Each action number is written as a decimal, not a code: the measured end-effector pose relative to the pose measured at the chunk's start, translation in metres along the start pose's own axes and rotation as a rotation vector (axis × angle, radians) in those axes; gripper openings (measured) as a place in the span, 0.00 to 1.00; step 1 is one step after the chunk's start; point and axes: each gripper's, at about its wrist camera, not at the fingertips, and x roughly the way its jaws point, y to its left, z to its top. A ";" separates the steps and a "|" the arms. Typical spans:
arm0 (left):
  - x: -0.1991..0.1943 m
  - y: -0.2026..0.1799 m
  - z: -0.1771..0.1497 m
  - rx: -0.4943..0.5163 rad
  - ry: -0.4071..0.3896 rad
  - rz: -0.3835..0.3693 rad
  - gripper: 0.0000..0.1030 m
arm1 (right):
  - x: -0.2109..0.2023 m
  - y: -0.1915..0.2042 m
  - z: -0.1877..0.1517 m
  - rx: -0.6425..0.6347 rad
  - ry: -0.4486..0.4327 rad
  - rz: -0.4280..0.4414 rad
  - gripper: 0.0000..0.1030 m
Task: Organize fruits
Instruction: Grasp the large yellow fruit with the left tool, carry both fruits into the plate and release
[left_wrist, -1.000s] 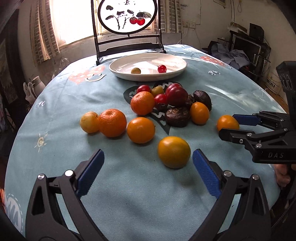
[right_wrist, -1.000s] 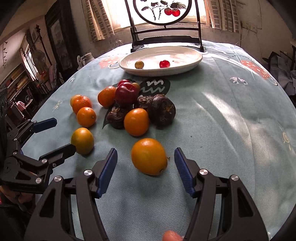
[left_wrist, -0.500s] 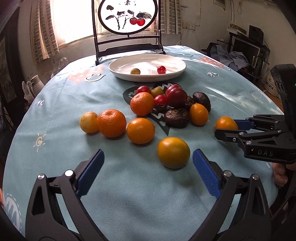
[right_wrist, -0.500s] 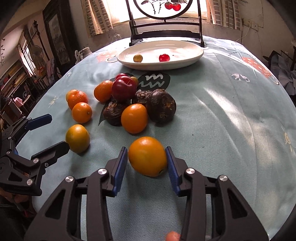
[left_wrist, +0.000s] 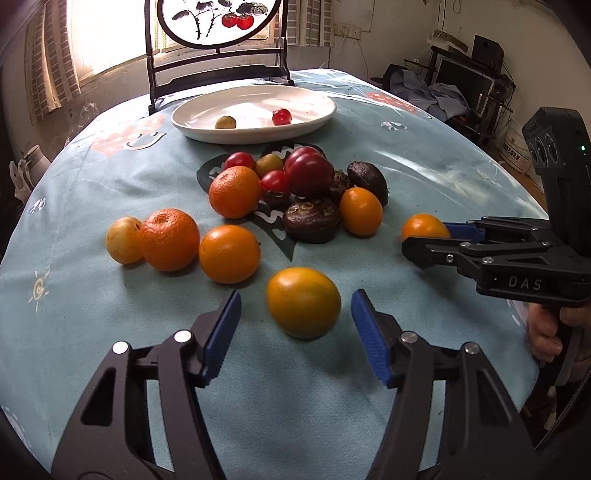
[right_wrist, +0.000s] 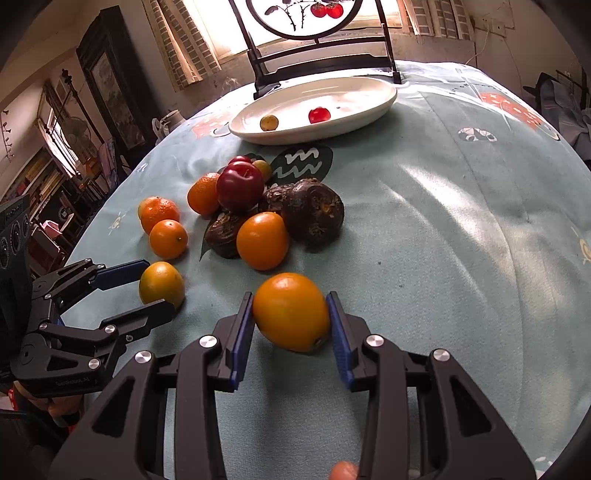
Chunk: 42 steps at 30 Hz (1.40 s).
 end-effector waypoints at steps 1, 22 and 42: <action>0.002 -0.002 0.001 0.005 0.005 -0.002 0.60 | 0.000 -0.001 0.000 0.001 0.001 0.003 0.38; -0.003 0.011 0.010 -0.068 -0.001 -0.079 0.40 | -0.007 0.002 -0.001 -0.019 -0.026 0.050 0.38; 0.087 0.117 0.206 -0.151 -0.017 0.064 0.40 | 0.076 -0.054 0.187 0.098 -0.198 -0.002 0.38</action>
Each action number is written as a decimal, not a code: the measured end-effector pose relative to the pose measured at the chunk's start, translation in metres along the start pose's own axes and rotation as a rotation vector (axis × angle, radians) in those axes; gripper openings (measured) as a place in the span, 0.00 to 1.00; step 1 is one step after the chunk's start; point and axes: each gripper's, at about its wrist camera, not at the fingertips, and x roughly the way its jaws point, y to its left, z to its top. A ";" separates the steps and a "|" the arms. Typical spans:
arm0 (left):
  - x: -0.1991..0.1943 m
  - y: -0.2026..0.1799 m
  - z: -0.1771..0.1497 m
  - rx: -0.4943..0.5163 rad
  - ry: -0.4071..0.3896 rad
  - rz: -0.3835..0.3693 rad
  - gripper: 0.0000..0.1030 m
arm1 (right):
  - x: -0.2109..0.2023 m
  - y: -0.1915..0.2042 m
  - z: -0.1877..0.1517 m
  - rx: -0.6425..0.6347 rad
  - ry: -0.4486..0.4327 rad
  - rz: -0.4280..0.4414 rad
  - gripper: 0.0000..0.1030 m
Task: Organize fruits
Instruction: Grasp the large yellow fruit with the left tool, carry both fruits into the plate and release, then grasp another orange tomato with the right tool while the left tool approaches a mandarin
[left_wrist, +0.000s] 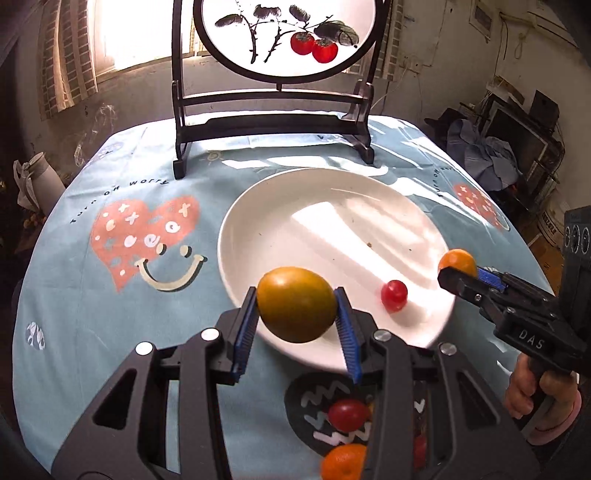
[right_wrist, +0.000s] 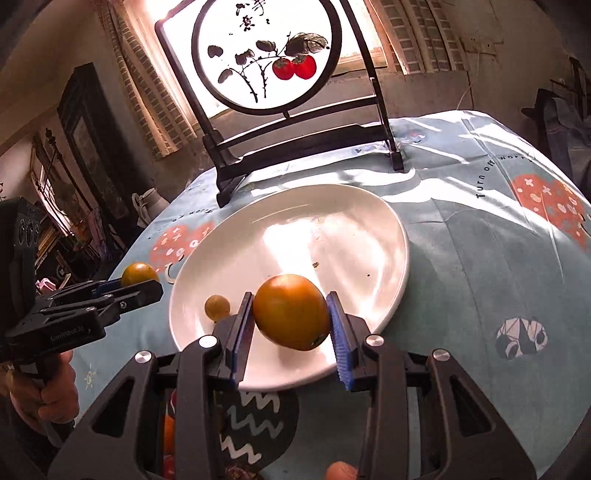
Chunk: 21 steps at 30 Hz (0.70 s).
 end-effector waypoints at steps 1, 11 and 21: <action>0.011 0.002 0.006 0.004 0.012 0.014 0.40 | 0.007 -0.003 0.003 0.003 0.001 -0.010 0.38; 0.066 0.005 0.020 0.025 0.109 0.048 0.42 | 0.040 -0.012 0.006 -0.024 0.064 -0.039 0.47; -0.034 0.008 -0.014 -0.026 -0.070 0.048 0.88 | -0.027 0.011 -0.005 -0.048 -0.042 -0.014 0.62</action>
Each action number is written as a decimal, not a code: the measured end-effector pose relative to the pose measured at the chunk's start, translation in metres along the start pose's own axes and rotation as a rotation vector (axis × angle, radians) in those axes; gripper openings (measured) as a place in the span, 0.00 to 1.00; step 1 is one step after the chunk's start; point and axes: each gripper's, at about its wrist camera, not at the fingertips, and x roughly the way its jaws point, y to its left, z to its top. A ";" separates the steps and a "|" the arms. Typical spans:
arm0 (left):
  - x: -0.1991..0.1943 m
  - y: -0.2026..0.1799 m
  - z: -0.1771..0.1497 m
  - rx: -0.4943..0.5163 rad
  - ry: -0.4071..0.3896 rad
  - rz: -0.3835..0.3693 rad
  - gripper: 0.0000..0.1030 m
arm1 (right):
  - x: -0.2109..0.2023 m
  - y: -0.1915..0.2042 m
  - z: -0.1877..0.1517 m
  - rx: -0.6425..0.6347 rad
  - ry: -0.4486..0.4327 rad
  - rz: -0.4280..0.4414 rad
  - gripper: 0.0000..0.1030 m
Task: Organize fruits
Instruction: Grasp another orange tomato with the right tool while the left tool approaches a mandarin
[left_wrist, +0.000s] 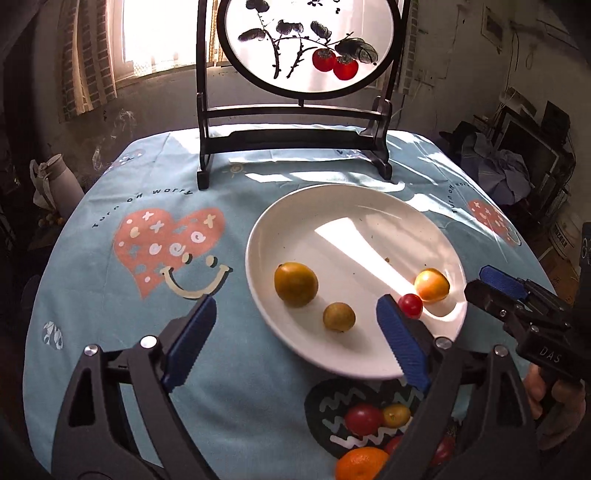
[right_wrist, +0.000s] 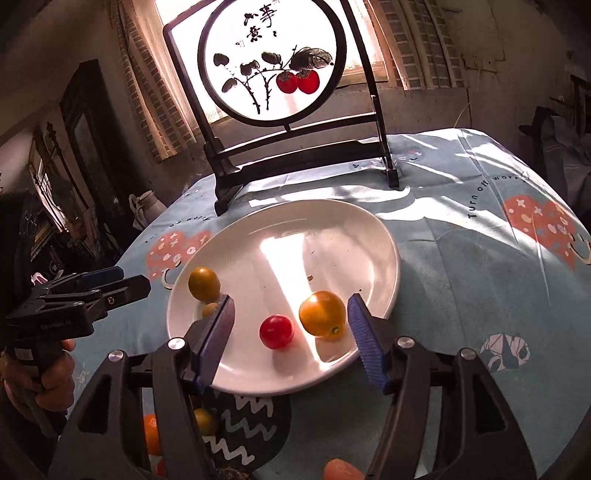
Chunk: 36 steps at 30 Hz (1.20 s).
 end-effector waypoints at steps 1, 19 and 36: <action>-0.011 0.001 -0.010 0.000 -0.004 -0.005 0.88 | -0.008 0.004 -0.006 -0.007 0.003 0.006 0.62; -0.087 -0.024 -0.189 0.041 0.027 -0.070 0.92 | -0.097 0.041 -0.138 -0.009 0.124 0.053 0.62; -0.090 -0.024 -0.190 0.045 0.008 -0.111 0.92 | -0.064 0.046 -0.139 0.052 0.220 0.064 0.45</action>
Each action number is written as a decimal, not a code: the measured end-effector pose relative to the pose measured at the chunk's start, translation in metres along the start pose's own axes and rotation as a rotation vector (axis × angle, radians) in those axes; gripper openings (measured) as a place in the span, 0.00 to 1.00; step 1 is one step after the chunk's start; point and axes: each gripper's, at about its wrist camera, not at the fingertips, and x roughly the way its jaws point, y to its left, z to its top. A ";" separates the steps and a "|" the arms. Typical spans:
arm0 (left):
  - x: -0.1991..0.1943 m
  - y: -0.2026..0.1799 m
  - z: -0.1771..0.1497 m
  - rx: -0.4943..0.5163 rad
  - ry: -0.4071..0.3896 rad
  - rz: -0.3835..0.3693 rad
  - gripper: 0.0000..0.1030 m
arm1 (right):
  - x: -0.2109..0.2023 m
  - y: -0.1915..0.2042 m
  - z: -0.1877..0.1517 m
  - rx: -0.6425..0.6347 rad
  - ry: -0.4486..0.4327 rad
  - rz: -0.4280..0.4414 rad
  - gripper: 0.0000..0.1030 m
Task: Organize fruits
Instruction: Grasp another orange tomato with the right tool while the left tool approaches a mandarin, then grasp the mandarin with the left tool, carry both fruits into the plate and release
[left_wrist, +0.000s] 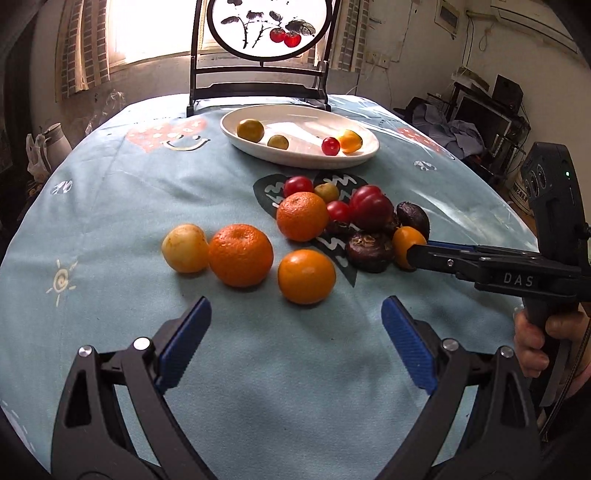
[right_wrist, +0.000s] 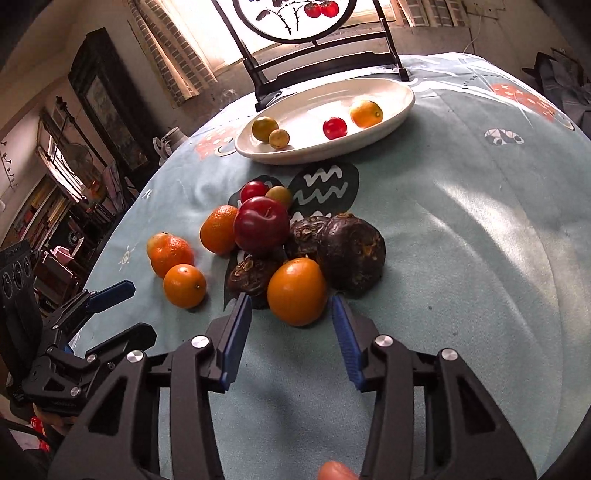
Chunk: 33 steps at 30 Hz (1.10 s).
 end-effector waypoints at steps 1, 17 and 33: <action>0.000 0.000 0.000 -0.002 0.001 -0.001 0.92 | 0.001 -0.001 0.000 0.006 0.003 -0.001 0.45; 0.008 0.002 0.002 -0.013 0.035 -0.060 0.82 | -0.006 -0.021 0.000 0.120 -0.038 0.118 0.35; 0.040 -0.012 0.020 0.028 0.108 -0.006 0.46 | -0.010 -0.021 0.001 0.121 -0.052 0.171 0.35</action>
